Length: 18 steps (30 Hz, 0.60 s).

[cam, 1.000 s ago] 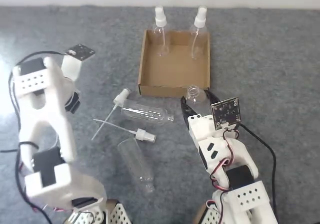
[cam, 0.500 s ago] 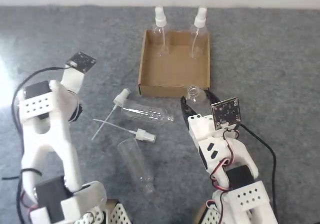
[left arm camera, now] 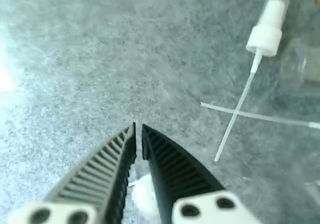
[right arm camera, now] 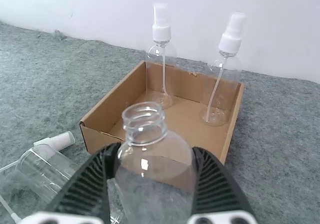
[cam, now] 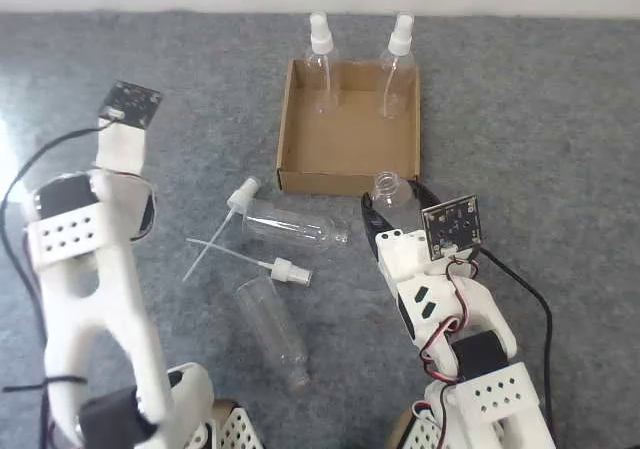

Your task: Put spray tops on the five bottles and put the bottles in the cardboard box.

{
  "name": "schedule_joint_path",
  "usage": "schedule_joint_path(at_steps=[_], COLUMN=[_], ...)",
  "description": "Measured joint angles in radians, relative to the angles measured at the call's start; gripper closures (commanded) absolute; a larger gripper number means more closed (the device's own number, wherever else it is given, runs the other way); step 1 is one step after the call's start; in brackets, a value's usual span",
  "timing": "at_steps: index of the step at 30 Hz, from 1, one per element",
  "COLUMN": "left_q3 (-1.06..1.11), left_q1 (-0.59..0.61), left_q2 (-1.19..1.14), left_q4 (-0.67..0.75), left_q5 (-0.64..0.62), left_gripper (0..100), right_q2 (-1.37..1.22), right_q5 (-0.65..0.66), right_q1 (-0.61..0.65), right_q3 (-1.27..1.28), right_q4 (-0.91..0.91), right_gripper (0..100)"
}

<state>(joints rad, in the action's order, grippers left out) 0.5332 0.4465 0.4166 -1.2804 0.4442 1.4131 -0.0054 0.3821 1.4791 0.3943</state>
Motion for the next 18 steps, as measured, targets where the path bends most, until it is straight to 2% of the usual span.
schedule_joint_path(at_steps=[8,12,14,18], left_q3=[0.000,0.031,0.068,0.157], left_q1=[0.000,0.000,-0.011,-0.048], left_q2=[0.054,0.057,0.057,0.060], left_q4=[0.000,0.000,0.000,0.000], left_q5=[-0.031,-0.025,0.012,0.114], left_gripper=[98,87,84,83], right_q2=[0.000,0.000,0.000,0.000], right_q5=[0.000,0.000,0.000,0.000], right_q1=[0.000,0.000,0.000,0.000], right_q3=[0.000,0.000,0.000,0.000], right_q4=[0.000,0.000,0.000,0.000], right_gripper=[99.2,99.2,99.2,99.2])
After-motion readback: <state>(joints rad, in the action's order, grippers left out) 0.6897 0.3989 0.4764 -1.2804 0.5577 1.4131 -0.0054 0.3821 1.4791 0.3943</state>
